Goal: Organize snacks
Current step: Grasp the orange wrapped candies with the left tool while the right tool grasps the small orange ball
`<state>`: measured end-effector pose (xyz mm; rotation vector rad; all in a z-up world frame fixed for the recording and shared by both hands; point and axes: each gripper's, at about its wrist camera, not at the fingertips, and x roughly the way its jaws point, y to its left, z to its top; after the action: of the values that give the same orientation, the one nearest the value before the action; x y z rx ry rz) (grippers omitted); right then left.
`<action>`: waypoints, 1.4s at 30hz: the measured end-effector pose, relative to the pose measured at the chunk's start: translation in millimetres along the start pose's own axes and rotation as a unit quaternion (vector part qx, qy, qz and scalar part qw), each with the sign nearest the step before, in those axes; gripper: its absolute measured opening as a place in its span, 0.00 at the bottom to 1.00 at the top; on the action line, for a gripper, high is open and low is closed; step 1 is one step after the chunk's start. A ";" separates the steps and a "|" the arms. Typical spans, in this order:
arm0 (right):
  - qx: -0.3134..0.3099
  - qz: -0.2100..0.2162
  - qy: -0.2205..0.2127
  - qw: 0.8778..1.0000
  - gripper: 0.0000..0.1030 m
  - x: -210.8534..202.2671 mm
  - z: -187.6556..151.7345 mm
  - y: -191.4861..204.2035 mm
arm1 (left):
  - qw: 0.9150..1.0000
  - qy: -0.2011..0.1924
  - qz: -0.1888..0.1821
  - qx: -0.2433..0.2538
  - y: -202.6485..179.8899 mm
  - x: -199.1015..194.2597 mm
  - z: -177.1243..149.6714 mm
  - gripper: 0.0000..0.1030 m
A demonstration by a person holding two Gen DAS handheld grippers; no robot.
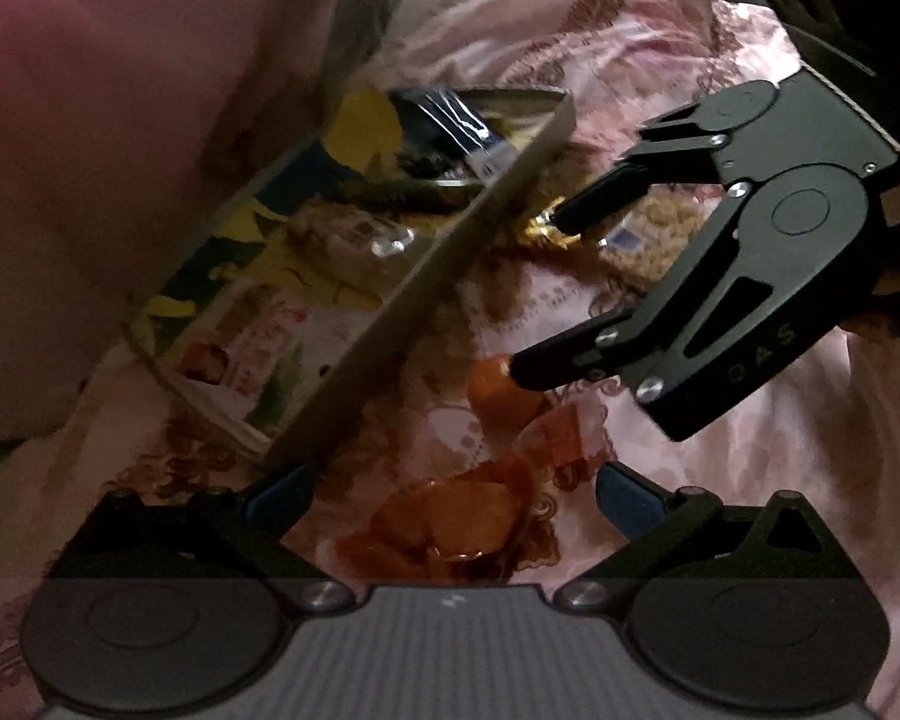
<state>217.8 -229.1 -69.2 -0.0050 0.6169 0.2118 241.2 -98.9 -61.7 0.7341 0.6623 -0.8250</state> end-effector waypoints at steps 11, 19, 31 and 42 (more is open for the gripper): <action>0.029 0.065 0.029 0.997 0.83 23.6 1.9 -1.9 | 0.999 0.020 -0.020 -0.018 13.4 15.0 -10.7 0.75; 0.064 0.070 0.039 0.995 0.74 29.1 5.5 -16.9 | 1.000 0.019 -0.009 0.013 9.5 13.2 -10.1 0.66; -0.008 0.092 0.060 0.994 0.70 29.0 9.2 -12.5 | 0.994 0.022 0.025 0.103 -11.2 13.4 -11.2 0.59; 0.008 0.146 0.090 0.985 0.47 33.8 8.4 -11.1 | 0.988 0.028 0.030 0.151 -16.9 16.0 -14.2 0.57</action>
<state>251.7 -232.8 -82.4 0.0825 0.7984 0.4938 232.1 -102.2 -87.3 1.0501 0.5672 -0.8610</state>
